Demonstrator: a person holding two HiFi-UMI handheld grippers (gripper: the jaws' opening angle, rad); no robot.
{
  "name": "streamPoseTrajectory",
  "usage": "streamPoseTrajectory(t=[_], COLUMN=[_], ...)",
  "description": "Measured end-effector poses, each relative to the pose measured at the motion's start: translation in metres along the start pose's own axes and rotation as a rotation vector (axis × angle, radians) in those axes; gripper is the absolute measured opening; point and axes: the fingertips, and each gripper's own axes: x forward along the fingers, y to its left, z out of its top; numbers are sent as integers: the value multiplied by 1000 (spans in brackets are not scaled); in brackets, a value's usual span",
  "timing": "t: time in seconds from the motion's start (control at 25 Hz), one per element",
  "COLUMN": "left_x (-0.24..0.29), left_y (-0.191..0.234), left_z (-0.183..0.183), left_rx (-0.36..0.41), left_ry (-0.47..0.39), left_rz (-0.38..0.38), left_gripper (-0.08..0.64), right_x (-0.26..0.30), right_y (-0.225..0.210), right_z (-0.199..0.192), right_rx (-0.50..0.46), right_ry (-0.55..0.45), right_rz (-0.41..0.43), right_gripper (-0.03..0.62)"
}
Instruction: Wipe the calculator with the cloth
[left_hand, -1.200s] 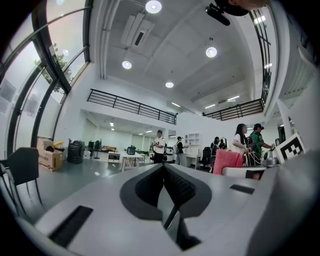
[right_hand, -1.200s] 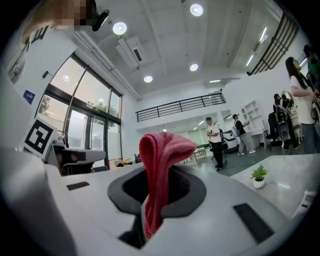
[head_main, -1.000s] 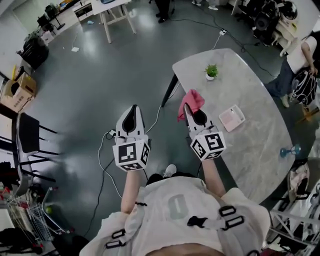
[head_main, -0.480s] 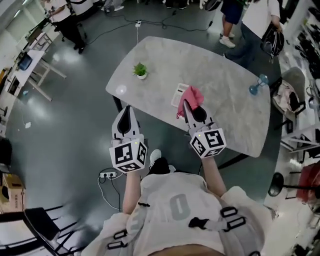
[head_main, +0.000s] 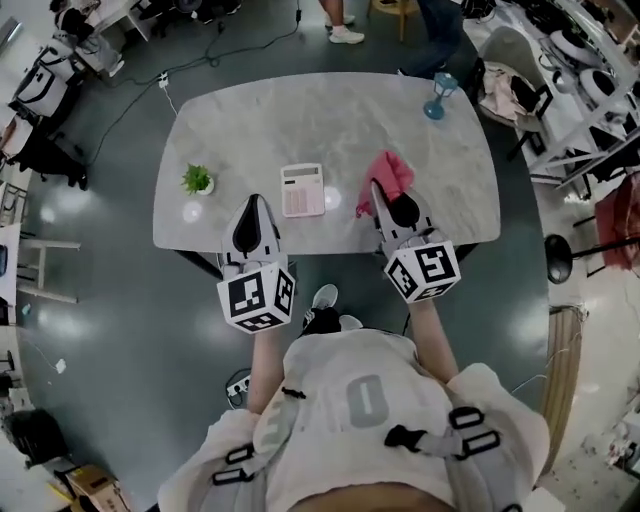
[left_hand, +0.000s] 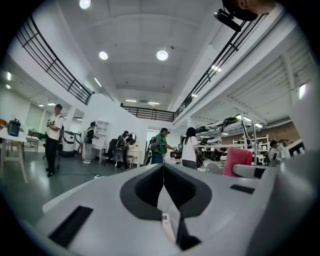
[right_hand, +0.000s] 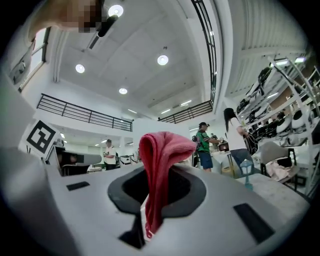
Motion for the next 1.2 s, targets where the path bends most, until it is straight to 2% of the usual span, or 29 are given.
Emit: streamPoseTrajectory(t=[0.16,0.28,0.48,0.56,0.72,1.2], left_x=[30,47,71,79,90,111], left_y=[-6,-5,19,27,37,77], left_z=[3,6,5,6,6,-5], left_rx=[7,8,10,8,2,-26], left_ry=[-4,0,-6,-6,9,38], left_rz=[-86,-141,-173,-174,-180,-214], left_gripper=[21,21,21,21,21,21], right_x=[2,6,28,36,55,95], right_y=[-14,-19,-20,-18,-4,18], right_z=[1,3,3,5,-4,-25], right_rx=[-18,4,-20,-39,-49,-40], right_ry=[-2,-15,-41,-39,7,63], right_rz=[-82,-135,-197,-201,-140,-189], right_gripper=[54,54,55,55,55,55])
